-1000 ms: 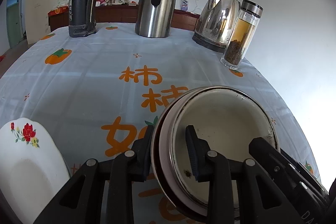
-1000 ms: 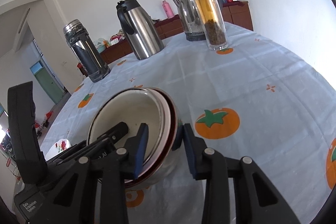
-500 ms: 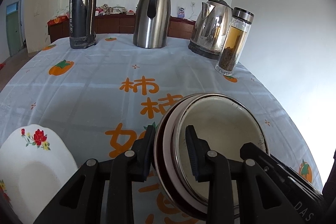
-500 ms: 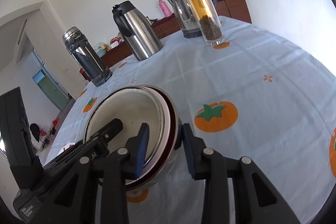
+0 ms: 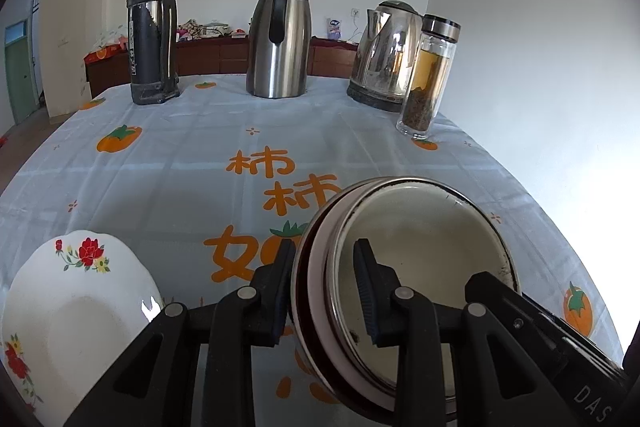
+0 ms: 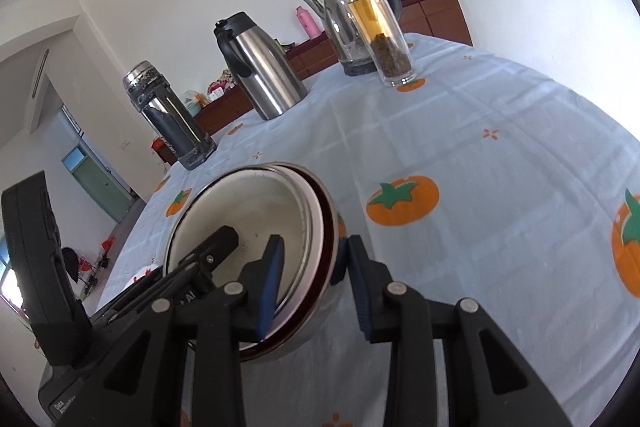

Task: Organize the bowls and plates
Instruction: 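Carry the bowl stack toward the red-flower plate stack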

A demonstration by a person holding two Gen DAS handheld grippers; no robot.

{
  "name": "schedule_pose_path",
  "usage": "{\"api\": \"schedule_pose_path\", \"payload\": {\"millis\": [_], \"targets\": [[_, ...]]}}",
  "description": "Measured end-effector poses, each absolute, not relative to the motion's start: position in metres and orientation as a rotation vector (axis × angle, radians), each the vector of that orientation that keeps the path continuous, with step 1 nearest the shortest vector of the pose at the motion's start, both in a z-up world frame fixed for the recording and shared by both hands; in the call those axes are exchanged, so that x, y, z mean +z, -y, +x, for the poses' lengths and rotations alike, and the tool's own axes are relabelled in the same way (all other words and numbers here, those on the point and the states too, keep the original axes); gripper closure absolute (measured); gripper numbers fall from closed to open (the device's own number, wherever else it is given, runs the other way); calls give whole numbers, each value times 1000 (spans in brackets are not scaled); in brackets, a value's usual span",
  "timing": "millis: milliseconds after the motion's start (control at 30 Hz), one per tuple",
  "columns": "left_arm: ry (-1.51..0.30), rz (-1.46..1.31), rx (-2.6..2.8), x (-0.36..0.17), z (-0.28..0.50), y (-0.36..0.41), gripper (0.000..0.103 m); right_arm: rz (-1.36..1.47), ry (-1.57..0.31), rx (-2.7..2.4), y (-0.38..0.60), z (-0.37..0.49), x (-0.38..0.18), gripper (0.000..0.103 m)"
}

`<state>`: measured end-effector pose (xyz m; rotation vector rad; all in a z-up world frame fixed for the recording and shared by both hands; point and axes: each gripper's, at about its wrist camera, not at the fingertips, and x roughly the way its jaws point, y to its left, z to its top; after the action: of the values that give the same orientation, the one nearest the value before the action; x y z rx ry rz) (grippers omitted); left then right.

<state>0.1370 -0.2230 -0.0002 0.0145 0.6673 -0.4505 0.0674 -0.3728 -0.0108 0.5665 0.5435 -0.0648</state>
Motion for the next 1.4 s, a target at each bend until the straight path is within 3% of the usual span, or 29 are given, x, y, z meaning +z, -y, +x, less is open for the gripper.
{"api": "schedule_pose_path", "payload": {"millis": [1400], "targets": [[-594,39,-432,19,85,170,70,582,-493,-36,320,14,7,70]]}}
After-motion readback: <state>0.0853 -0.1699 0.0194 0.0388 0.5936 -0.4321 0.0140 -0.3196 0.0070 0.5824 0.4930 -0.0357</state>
